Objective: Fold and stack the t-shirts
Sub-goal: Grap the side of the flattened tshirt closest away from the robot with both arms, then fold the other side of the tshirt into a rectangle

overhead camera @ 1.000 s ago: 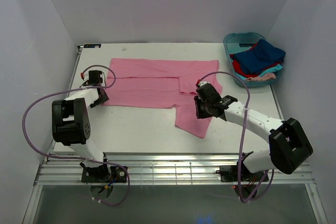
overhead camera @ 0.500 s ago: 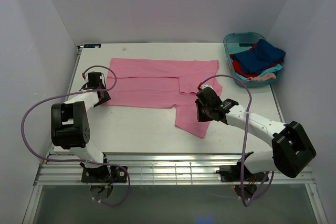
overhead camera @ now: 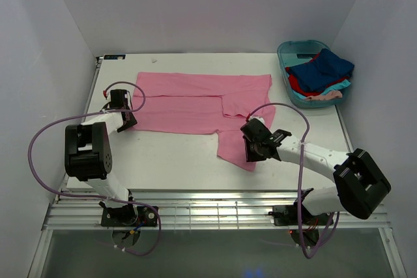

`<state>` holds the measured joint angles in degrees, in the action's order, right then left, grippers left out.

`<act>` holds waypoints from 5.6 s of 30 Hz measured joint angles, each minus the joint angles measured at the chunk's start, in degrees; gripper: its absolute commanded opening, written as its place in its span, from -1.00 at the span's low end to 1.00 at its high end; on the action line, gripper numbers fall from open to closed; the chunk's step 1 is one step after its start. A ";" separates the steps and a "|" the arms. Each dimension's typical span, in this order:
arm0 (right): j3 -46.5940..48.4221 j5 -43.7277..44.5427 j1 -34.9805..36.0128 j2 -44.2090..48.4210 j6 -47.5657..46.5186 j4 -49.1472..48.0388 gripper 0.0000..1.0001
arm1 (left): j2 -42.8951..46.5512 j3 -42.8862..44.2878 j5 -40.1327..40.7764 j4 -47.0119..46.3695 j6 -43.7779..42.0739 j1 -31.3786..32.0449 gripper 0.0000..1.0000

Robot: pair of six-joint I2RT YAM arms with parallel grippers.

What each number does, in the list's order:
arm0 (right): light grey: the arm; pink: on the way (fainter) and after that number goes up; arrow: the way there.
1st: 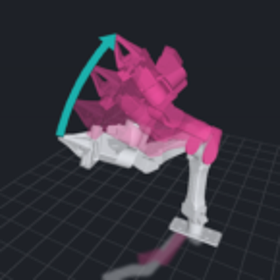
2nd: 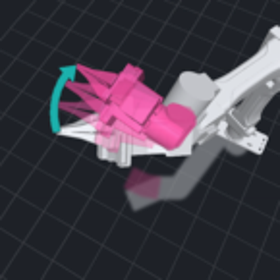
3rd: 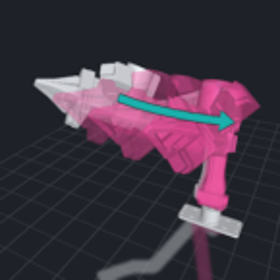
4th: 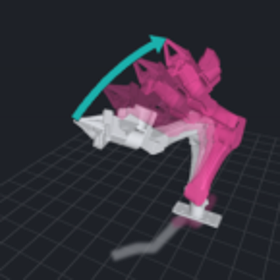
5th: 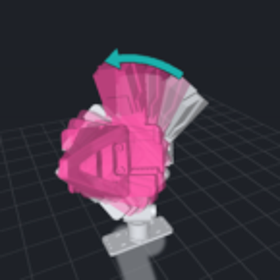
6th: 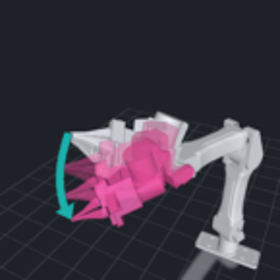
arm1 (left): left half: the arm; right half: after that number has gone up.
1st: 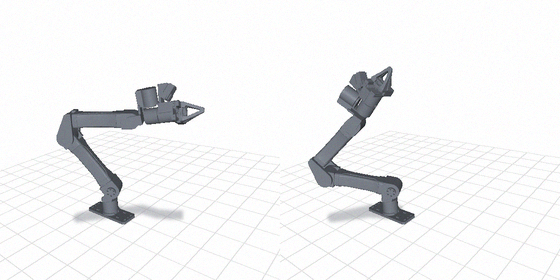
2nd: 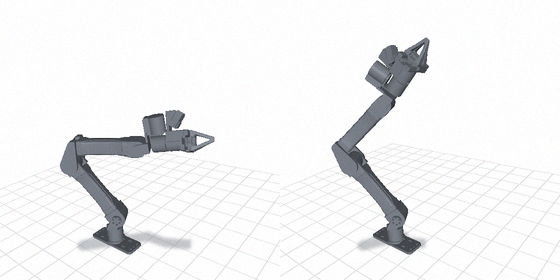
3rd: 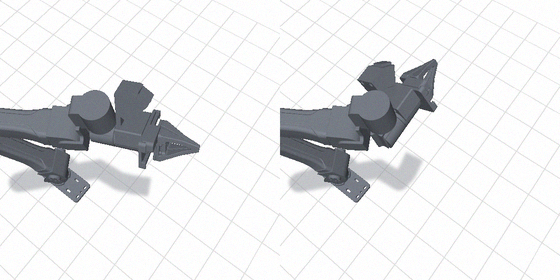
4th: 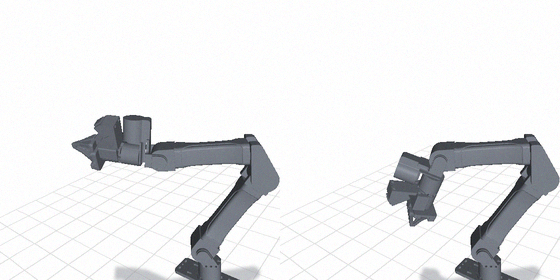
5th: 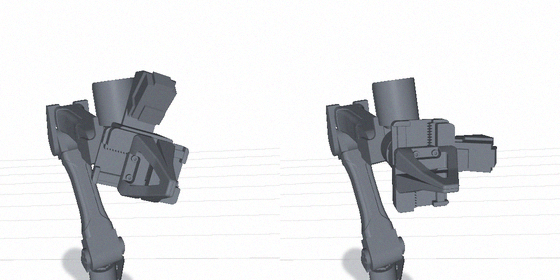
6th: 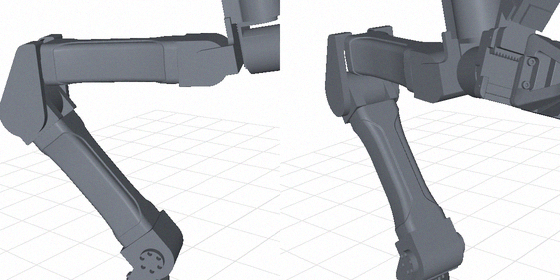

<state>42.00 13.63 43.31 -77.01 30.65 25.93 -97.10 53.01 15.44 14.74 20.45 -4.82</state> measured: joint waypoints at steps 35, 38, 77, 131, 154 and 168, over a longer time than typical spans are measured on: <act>-3.41 5.60 7.15 -2.36 9.73 -0.79 -0.84 | -1.49 1.60 -1.40 -0.07 -0.13 -0.48 -0.51; -2.73 6.16 7.43 -2.40 9.81 -0.09 -0.84 | -1.64 1.79 -1.77 -0.20 -0.50 -0.50 -0.66; 44.87 16.20 -12.85 -26.62 -14.71 10.84 -0.85 | -14.23 30.18 -17.84 16.79 0.15 -0.87 -0.97; 72.98 14.53 -24.52 -54.27 -24.79 12.46 0.01 | -32.72 53.00 -13.84 22.75 3.48 -2.25 0.24; 53.64 -2.82 -19.23 -39.45 -23.19 5.33 -0.03 | -19.67 38.73 3.08 9.84 5.55 15.52 0.26; 52.72 -6.36 -18.36 -41.99 -22.99 6.84 -0.32 | -23.80 34.40 1.51 10.34 5.92 19.21 0.18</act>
<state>94.72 7.27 24.95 -119.00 7.66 32.77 -120.90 87.42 16.95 25.08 26.37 14.39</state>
